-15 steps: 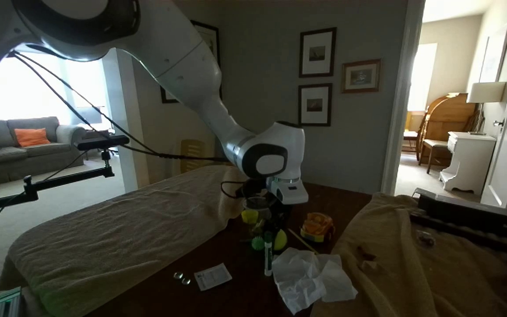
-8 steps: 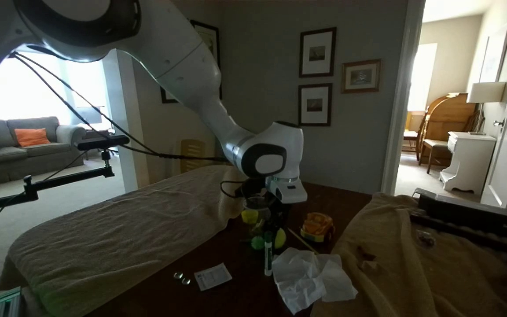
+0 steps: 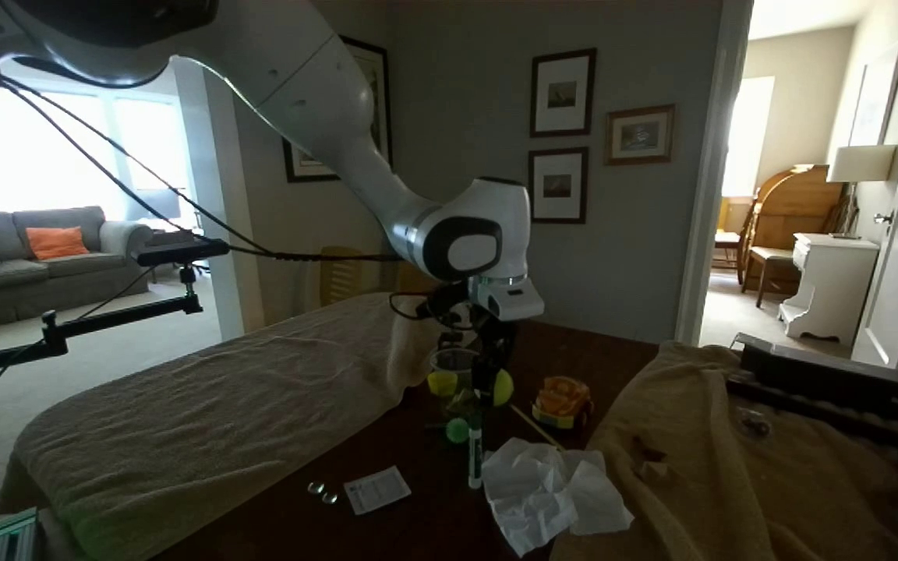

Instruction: Put the green ball in the cup

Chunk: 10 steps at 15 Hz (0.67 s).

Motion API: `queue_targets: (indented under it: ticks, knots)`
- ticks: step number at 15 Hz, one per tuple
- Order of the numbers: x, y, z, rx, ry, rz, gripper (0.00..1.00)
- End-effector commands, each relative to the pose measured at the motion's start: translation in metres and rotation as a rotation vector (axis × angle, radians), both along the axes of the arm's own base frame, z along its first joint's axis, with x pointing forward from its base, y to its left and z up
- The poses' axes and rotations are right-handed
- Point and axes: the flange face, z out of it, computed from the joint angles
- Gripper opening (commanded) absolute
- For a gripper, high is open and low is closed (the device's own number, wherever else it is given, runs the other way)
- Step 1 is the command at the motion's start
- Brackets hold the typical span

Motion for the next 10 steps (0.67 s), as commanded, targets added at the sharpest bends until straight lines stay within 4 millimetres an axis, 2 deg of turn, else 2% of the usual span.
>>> queue_targets:
  ticks: [1, 4, 7, 10]
  knots:
    - [-0.006, -0.009, 0.039, -0.04, -0.044, -0.036, 0.42]
    - [-0.003, -0.001, 0.062, -0.041, -0.091, -0.015, 0.42]
    - [0.0, 0.023, 0.08, -0.016, -0.108, 0.024, 0.42]
    - [0.0, 0.051, 0.088, 0.002, -0.114, 0.068, 0.42]
